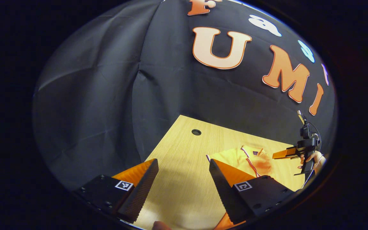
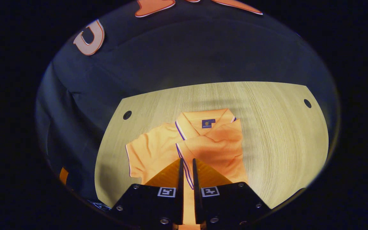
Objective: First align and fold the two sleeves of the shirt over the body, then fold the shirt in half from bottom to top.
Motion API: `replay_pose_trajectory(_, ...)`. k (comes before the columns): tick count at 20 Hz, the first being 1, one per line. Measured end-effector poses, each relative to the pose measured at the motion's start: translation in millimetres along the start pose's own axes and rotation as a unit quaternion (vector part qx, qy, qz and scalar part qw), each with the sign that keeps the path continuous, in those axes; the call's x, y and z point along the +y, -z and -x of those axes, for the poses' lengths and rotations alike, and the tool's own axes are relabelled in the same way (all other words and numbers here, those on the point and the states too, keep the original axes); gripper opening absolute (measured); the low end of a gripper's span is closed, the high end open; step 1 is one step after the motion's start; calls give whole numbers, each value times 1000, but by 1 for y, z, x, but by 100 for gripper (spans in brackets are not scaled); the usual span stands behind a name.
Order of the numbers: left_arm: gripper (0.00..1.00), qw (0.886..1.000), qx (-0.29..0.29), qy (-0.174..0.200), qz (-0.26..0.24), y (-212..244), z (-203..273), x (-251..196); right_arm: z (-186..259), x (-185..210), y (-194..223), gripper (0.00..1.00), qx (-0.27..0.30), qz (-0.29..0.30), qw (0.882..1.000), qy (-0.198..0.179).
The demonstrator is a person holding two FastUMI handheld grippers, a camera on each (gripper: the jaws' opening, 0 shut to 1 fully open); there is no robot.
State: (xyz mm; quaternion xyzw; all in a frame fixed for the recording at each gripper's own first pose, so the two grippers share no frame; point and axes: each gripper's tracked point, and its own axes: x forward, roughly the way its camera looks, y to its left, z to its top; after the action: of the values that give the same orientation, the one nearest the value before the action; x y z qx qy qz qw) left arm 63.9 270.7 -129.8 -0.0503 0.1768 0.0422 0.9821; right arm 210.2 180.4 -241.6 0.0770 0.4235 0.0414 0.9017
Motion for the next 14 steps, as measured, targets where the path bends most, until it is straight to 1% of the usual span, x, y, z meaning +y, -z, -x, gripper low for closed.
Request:
replay_pose_trajectory(1, 99, 1000, 1, 1, -1, 0, 0, -1, -1, 4, 0, 22, 1, -1, 1000, -8)
replay_pose_trajectory(2, 99, 1000, 1, 1, -2, -2, -2, -2, 1, 6, 0, 26, -1, 2, 1000, -10)
replay_pose_trajectory(3, 99, 1000, 1, 2, -4, -3, -2, -4, 1, 6, -1, 51, -4, 6, 1000, -9)
replay_pose_trajectory(4, 99, 1000, 2, 2, -7, -3, -3, -5, 1, 5, -1, 59, -6, 9, 1000, -7)
replay_pose_trajectory(5, 99, 1000, 2, -2, -10, -4, -6, -6, 2, 4, -3, 77, -11, 11, 1000, -5)
replay_pose_trajectory(6, 99, 1000, 1, -2, -15, -6, -10, -10, 3, 3, -5, 83, -18, 10, 1000, -3)
replay_pose_trajectory(7, 99, 1000, 2, 0, -22, -8, -14, -14, 5, 1, -7, 94, -25, 9, 1000, 1)
replay_pose_trajectory(8, 98, 1000, 4, -1, -28, -7, -19, -17, 9, -4, -10, 96, -31, 9, 999, 8)
replay_pose_trajectory(9, 98, 999, 7, 2, -33, -8, -28, -20, 12, -8, -12, 90, -39, 10, 999, 13)
replay_pose_trajectory(10, 98, 999, 12, 7, -35, -8, -33, -26, 16, -12, -15, 99, -47, 13, 999, 19)
replay_pose_trajectory(12, 98, 998, 29, 30, -38, -6, -45, -47, 26, -22, -22, 99, -66, 23, 997, 30)
replay_pose_trajectory(14, 98, 997, 36, 48, -55, -9, -58, -67, 38, -32, -29, 99, -86, 31, 995, 41)
